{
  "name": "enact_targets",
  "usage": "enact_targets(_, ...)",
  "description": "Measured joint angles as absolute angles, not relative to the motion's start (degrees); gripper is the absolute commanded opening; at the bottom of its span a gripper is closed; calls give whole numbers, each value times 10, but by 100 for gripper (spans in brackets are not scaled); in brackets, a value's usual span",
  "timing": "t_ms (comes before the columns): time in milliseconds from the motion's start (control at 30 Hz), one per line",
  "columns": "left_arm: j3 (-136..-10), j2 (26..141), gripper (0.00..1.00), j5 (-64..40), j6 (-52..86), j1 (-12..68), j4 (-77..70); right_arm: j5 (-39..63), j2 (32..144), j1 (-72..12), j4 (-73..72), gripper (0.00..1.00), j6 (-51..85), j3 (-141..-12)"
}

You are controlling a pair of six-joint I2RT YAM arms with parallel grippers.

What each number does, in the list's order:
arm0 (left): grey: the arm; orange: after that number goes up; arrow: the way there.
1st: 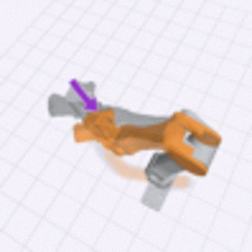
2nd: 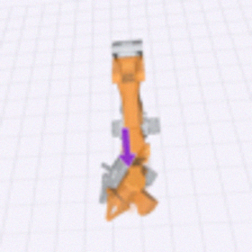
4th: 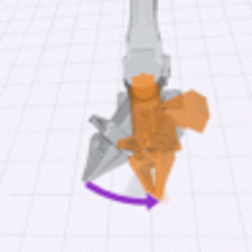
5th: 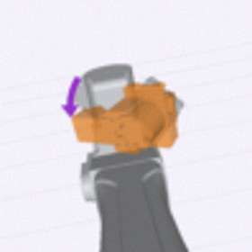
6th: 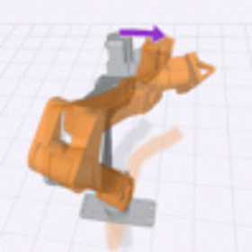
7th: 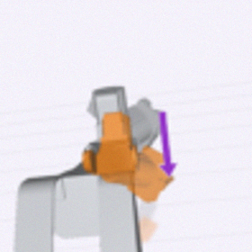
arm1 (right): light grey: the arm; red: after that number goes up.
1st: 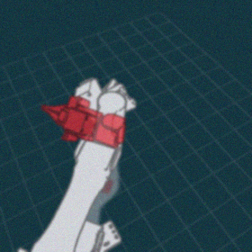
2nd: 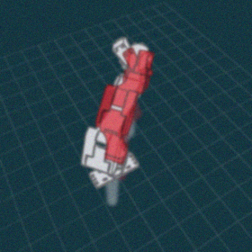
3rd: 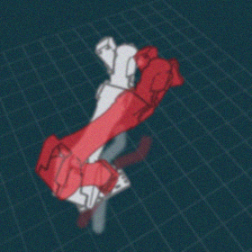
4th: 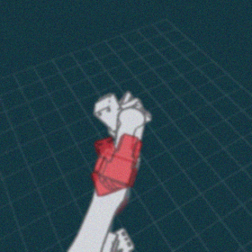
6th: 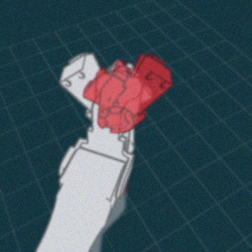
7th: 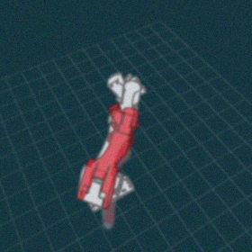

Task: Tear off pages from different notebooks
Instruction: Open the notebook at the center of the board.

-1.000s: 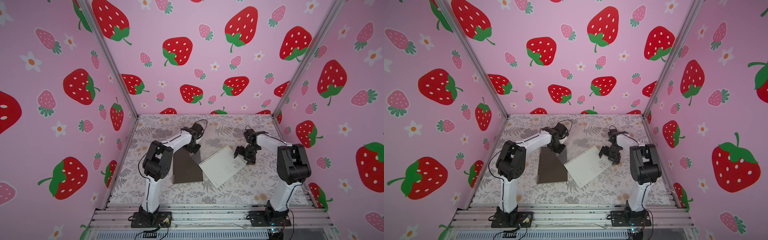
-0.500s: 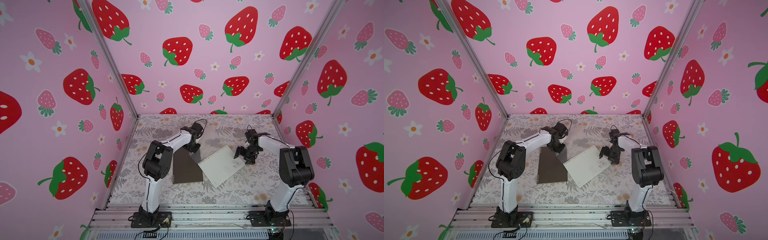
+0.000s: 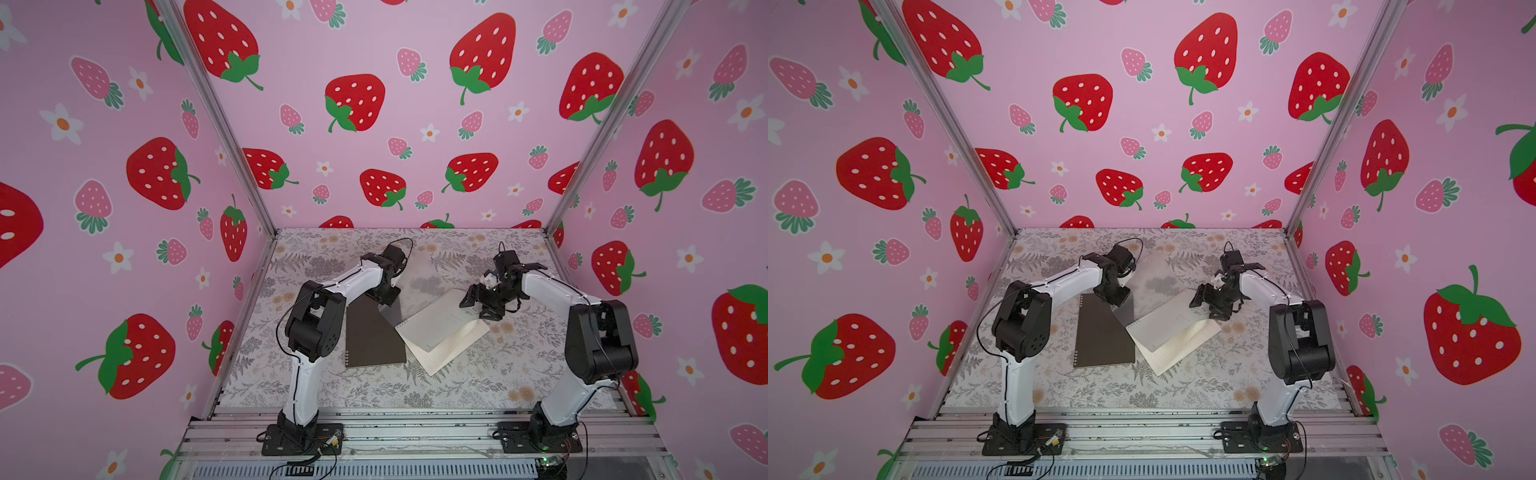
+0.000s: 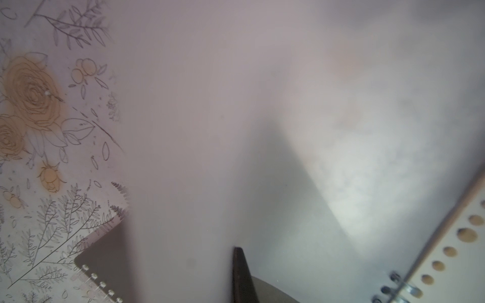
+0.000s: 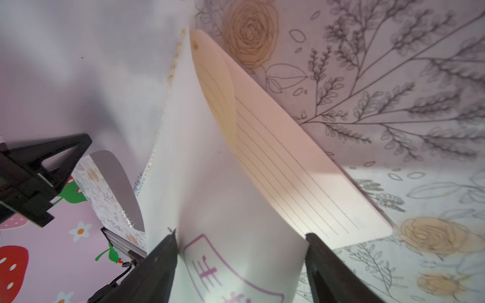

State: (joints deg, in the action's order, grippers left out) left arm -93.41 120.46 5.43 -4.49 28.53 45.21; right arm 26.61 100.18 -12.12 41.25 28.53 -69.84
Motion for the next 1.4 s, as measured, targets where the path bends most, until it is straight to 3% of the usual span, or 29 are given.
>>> enact_targets(600,-934,1205,0,47,-42,292,451,328,1055,-121,323,76,306,-750)
enact_targets(767,-934,1205,0,40,-40,292,450,336,1084,-121,308,69,318,-756)
enact_targets(833,-934,1205,0,39,-38,292,450,343,1092,-121,303,56,322,-758)
enact_targets(1000,-934,1204,0,33,-32,291,451,366,1108,-121,296,7,330,-773)
enact_targets(1067,-934,1201,0,27,-32,291,450,371,1112,-121,295,0,335,-782)
enact_targets(1167,-933,1185,0,9,-32,291,449,378,1119,-121,300,0,339,-804)
enact_targets(1200,-932,1176,4,4,-31,291,448,379,1121,-121,303,0,342,-811)
enact_targets(1233,-932,1164,17,-3,-31,291,448,379,1122,-122,307,0,345,-820)
enact_targets(1367,-932,1121,89,-38,-26,291,437,371,1132,-122,338,0,355,-859)
enact_targets(1400,-932,1115,100,-49,-24,289,435,366,1136,-122,349,0,356,-873)
